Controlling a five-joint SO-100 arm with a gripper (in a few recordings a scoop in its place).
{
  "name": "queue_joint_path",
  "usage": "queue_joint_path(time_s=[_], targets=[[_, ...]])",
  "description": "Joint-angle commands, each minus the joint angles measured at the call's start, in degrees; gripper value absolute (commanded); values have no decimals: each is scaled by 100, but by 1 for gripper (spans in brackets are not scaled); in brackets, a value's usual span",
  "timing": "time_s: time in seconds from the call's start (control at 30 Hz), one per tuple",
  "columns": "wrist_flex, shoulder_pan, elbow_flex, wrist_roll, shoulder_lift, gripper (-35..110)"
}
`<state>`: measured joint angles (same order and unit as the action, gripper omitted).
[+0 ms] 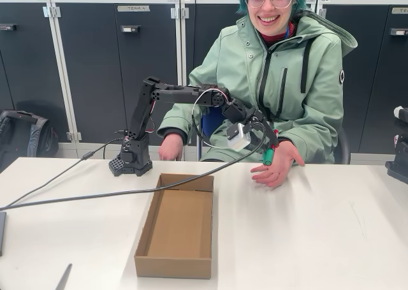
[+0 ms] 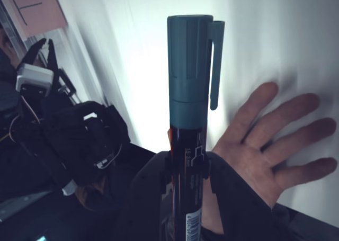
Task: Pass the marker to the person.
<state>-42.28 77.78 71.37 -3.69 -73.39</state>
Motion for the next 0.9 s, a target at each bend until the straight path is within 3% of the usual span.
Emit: queue_joint_path(time_s=[0.0, 0.77, 0.87], targets=[[360, 44, -132, 26, 62, -5], [756, 202, -105, -325, 633, -5], [729, 202, -141, -290, 642, 2]])
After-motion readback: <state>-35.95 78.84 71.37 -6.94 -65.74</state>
